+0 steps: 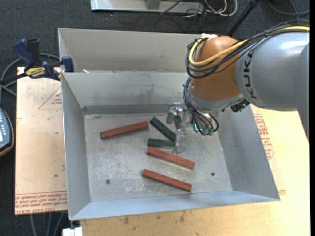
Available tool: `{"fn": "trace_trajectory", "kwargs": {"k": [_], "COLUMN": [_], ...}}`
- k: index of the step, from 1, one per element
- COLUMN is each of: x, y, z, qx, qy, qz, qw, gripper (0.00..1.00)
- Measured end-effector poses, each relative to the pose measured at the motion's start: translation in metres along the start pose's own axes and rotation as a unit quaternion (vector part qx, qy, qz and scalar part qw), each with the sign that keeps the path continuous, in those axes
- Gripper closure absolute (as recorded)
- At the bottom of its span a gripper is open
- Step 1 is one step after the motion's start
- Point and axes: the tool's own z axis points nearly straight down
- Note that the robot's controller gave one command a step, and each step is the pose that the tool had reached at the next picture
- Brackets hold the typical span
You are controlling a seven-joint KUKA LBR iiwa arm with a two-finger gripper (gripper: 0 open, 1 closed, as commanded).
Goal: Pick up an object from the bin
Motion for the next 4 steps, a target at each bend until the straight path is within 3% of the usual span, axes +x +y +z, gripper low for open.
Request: {"fn": "trace_trajectory", "kwargs": {"k": [1,2,3,4], "x": [0.009,0.065,0.065,0.06], "y": [-0.008,-0.025,-0.026,-0.04], "z": [0.082,0.079,0.079,-0.08], "qx": [0.0,-0.001,-0.001,0.001], "qy": [-0.0041,-0.0091,-0.0064,-0.0077], "qz": [-0.032,0.077,0.077,-0.139], "qw": [0.9995,0.997,0.997,0.9903], "gripper": [0.0,0.0,1.0,1.0]}}
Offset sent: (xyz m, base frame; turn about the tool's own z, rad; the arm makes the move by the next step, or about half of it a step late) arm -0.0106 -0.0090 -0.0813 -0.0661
